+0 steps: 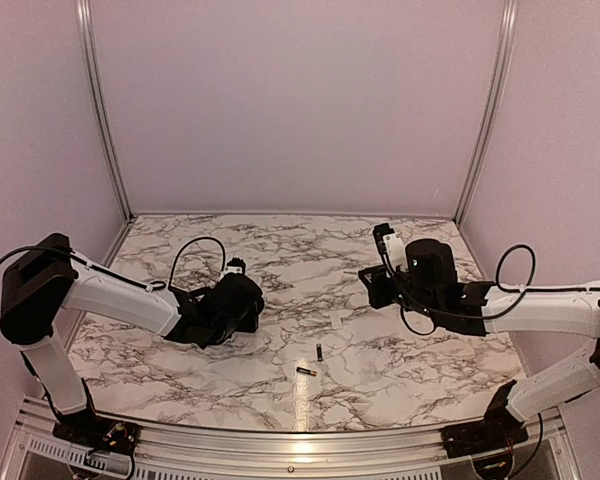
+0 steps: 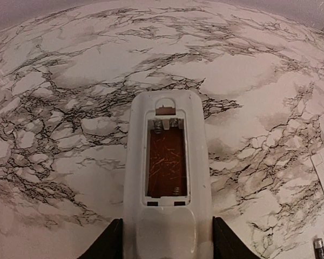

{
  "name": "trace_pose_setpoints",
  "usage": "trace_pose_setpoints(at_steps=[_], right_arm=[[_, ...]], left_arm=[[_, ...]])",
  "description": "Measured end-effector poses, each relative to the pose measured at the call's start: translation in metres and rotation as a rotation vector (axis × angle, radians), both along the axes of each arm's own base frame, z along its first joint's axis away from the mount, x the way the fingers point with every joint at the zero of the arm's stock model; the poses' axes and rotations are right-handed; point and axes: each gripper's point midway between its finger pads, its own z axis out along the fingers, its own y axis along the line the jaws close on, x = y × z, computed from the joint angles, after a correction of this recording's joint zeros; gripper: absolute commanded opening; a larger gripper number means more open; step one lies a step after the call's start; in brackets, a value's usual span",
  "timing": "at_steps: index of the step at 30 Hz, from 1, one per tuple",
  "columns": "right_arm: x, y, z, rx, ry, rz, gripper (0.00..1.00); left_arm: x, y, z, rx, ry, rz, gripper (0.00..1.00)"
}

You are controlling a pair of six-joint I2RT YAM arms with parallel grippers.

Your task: Unload the batteries from the remote control

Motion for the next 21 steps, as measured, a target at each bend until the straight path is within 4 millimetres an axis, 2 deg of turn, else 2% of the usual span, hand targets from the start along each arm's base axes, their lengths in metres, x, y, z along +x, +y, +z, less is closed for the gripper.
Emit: trace_pose_setpoints(at_steps=[5, 10, 12, 15, 17, 19, 21], right_arm=[[-0.001, -0.001, 0.007, 0.023, -0.024, 0.000, 0.00], [0.001, -0.005, 0.006, 0.024, -0.044, -0.019, 0.00], [0.004, -0.008, 0.006, 0.013, -0.058, -0.043, 0.00], [0.011, -0.014, 0.005, -0.009, -0.085, -0.089, 0.00], [0.017, -0.018, -0.003, -0.041, -0.087, -0.125, 0.00], [0.023, -0.023, -0.014, -0.084, -0.082, -0.161, 0.00], [0.028, -0.027, -0.025, -0.130, -0.075, -0.196, 0.00]], left_arm=[[0.005, 0.002, -0.010, -0.007, 0.015, 0.047, 0.00], [0.012, 0.002, -0.022, -0.008, 0.035, 0.067, 0.00], [0.014, 0.003, -0.026, -0.006, 0.045, 0.073, 0.05], [0.016, 0.004, -0.030, -0.007, 0.053, 0.076, 0.17], [0.017, 0.004, -0.031, -0.013, 0.054, 0.076, 0.27], [0.018, 0.004, -0.032, -0.020, 0.056, 0.075, 0.50], [0.020, 0.003, -0.032, -0.029, 0.059, 0.072, 0.63]])
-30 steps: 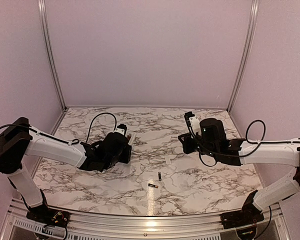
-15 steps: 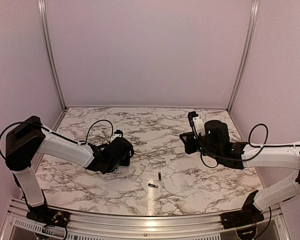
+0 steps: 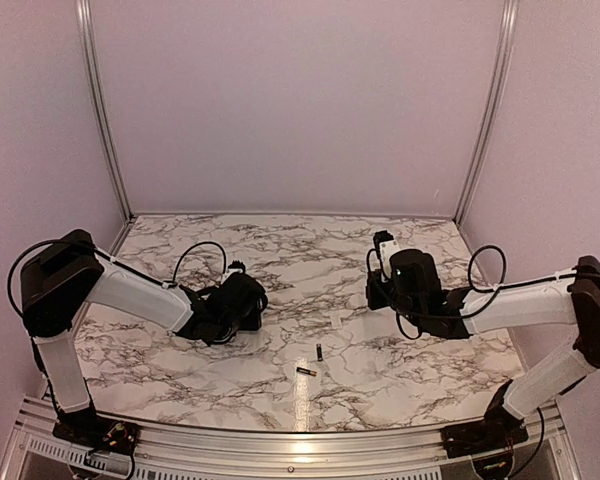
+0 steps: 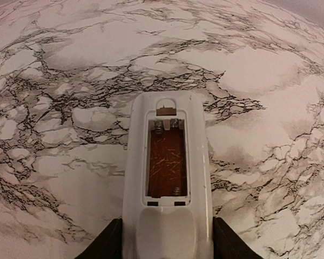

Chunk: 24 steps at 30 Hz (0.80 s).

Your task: Unload the batteries from the remote control

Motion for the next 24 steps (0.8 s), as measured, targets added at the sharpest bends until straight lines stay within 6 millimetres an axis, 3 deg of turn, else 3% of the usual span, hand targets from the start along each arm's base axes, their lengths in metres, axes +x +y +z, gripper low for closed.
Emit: trace_pose_setpoints(at_steps=[9, 18, 24], right_arm=[[0.020, -0.022, -0.025, -0.114, 0.012, -0.119, 0.00], [0.036, -0.035, -0.028, -0.133, -0.015, -0.158, 0.00], [0.041, -0.034, -0.038, -0.141, -0.017, -0.157, 0.00]], left_arm=[[-0.001, 0.000, -0.004, -0.011, -0.006, -0.024, 0.88], [0.000, -0.003, 0.001, -0.017, -0.019, -0.045, 0.92], [0.001, -0.006, 0.027, -0.054, -0.081, -0.089, 0.93]])
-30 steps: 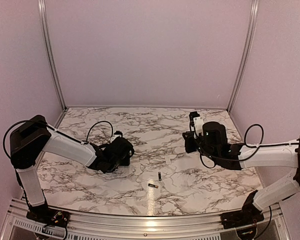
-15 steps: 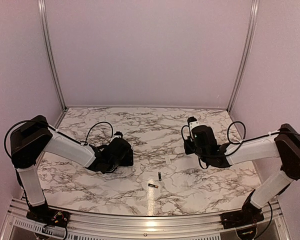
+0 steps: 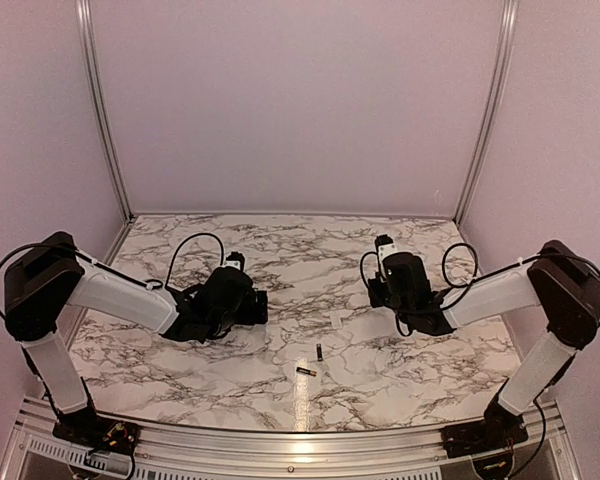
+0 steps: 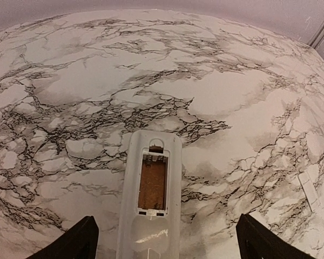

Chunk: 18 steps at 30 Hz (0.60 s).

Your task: Unload the batteries from the remote control

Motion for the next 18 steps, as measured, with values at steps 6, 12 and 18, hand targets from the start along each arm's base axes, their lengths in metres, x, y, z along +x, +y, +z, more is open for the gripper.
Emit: trace_pose_setpoints(at_steps=[6, 12, 18], right_arm=[[0.002, -0.004, -0.030, -0.028, 0.060, -0.011, 0.00], [0.008, -0.015, -0.047, 0.006, 0.104, -0.035, 0.00], [0.011, -0.018, -0.053, 0.048, 0.119, -0.047, 0.00]], left_arm=[[0.002, -0.003, 0.026, -0.026, -0.081, -0.040, 0.94], [0.007, -0.010, 0.045, -0.057, -0.143, -0.067, 0.94], [0.011, -0.019, 0.060, -0.096, -0.195, -0.089, 0.93]])
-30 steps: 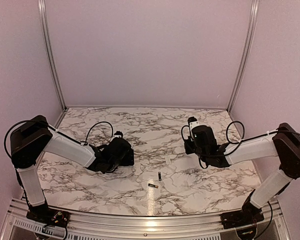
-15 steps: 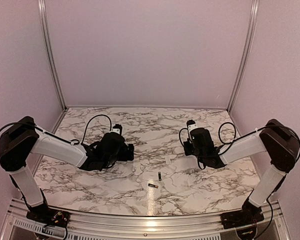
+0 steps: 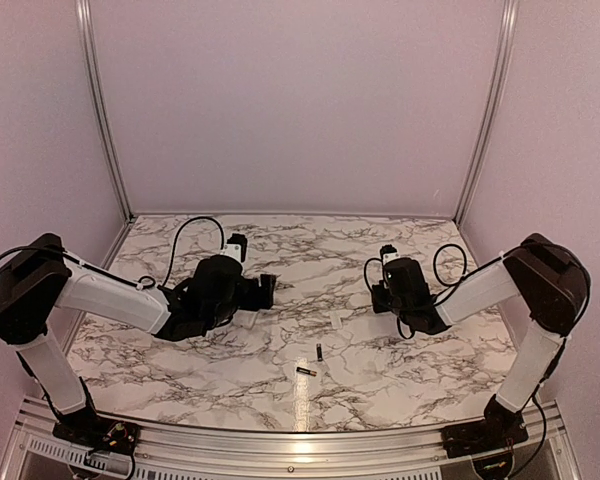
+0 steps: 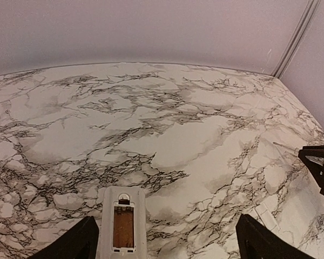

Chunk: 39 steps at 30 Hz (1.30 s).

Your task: Unload the batteries from the remote control

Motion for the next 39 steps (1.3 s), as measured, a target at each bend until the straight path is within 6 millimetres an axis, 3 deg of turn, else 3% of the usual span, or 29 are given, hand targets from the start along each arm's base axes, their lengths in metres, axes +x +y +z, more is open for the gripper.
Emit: trace_pose_setpoints(at_steps=[5, 11, 15, 25, 32, 39], right_arm=[[-0.001, 0.002, -0.004, 0.025, 0.016, -0.001, 0.02], [-0.007, 0.002, -0.012, 0.054, 0.053, -0.003, 0.02], [-0.011, 0.002, -0.015, 0.067, 0.070, -0.005, 0.02], [-0.014, 0.003, -0.020, 0.094, 0.098, -0.011, 0.06], [-0.015, 0.004, -0.022, 0.110, 0.114, -0.021, 0.12], [-0.024, 0.003, -0.034, 0.094, 0.179, -0.008, 0.18]], left_arm=[[0.003, -0.003, 0.012, -0.036, -0.047, -0.007, 0.92], [0.002, 0.000, 0.010, -0.035, -0.072, -0.026, 0.92], [0.002, 0.008, 0.007, -0.013, -0.075, -0.029, 0.91], [0.003, 0.032, 0.030, -0.012, -0.129, -0.001, 0.91], [0.009, 0.051, 0.026, 0.017, -0.131, 0.032, 0.91], [0.013, 0.056, 0.026, 0.026, -0.133, 0.044, 0.91]])
